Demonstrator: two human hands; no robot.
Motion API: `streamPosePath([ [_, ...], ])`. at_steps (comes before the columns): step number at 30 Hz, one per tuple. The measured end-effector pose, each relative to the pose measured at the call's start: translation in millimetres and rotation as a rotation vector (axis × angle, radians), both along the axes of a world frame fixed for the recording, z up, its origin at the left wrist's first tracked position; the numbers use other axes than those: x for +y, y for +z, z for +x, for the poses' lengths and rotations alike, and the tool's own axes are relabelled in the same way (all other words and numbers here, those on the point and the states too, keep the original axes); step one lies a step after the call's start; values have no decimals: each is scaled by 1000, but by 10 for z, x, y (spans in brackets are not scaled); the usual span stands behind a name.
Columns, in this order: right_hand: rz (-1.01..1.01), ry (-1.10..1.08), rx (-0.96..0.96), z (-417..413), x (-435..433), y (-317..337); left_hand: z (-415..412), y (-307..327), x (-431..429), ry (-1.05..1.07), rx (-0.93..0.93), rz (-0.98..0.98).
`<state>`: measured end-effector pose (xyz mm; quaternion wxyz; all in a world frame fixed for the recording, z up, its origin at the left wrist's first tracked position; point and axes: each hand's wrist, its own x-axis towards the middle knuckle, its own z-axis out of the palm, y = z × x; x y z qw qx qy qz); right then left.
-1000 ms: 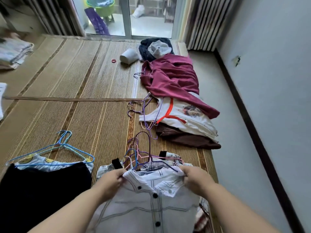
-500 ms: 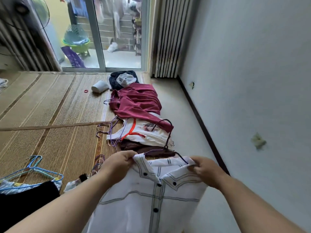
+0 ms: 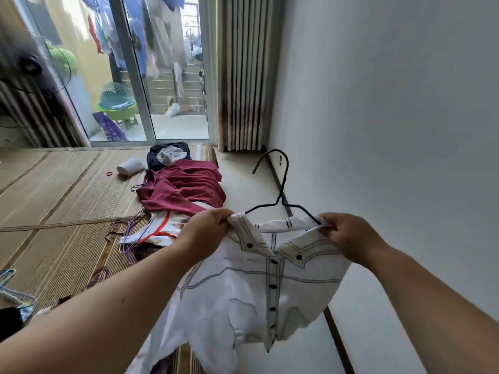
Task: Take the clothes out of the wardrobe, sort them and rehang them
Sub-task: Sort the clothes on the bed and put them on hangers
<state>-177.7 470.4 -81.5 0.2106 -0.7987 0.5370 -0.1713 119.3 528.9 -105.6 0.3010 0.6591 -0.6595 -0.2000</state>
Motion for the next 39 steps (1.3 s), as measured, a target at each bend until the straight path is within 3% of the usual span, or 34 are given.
streamPosePath([
  [9,-207,-53,88,-341,-626,219,-405,82,-621,-18,151,-53],
  [15,-237,-84,113,-346,-1379,210,-440,55,-1324,10,89,-71],
  [29,-261,-47,130,672,-4391,444,384,123,-4005,49,213,24],
  [39,-147,278,117,1749,-6664,-9,1111,-356,-5516,303,189,203],
])
